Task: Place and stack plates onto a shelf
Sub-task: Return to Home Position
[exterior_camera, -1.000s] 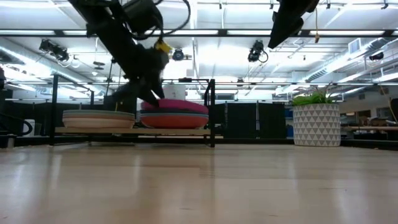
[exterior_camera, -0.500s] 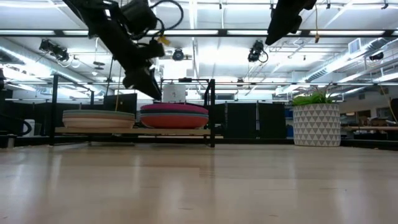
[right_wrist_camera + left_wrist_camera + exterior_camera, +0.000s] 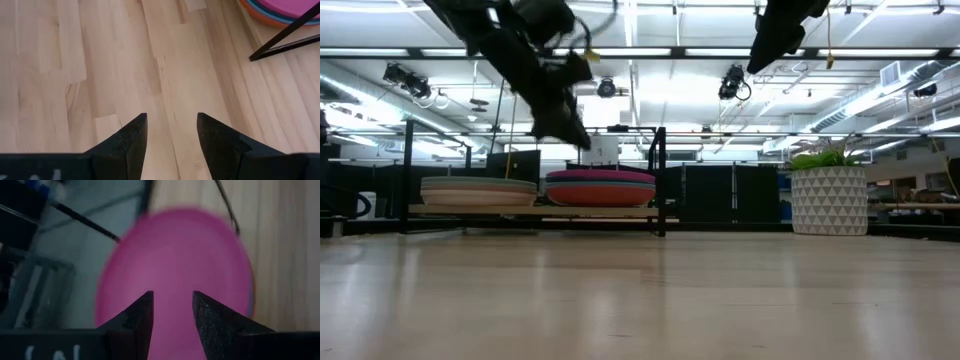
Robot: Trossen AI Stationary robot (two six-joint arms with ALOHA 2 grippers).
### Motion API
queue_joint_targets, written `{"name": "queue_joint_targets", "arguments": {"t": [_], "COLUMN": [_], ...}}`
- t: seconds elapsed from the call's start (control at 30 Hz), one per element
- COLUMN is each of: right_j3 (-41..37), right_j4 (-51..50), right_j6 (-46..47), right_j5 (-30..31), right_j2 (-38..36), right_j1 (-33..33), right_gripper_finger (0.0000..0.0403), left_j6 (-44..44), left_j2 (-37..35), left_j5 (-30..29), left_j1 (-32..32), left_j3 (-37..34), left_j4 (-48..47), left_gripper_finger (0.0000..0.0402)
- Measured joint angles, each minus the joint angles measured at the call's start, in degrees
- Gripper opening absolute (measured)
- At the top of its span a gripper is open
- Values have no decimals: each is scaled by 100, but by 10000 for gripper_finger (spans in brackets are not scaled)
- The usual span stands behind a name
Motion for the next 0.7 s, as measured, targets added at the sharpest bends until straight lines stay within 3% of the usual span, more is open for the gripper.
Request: {"name": "queue_joint_targets", "arguments": {"t": [0.07, 0.2, 0.27, 0.5, 0.7], "right_j3": [0, 0, -22, -904, -1738], "right_j4": [-22, -21, 25, 1866, 2710], "right_j6": [0, -57, -106, -944, -1170], "right_j5": [47, 376, 697, 1160, 1174], "right_j2": [0, 0, 0, -26, -222], "right_j1": [0, 71, 223, 650, 350], "right_gripper_finger": [178, 178, 178, 173, 149], "left_j6": [-97, -636, -905, -1390, -1817], "left_j2": [-342, -953, -1193, -2011, -2943], "left_j5": [210, 1692, 2117, 2224, 2230], "left_j1": [-25, -55, -154, -817, -1374], "left_j3": [2, 3, -47, -1057, -1949], "left_j4": [-1, -2, -10, 571, 971], "left_gripper_finger": [142, 142, 142, 142, 142]}}
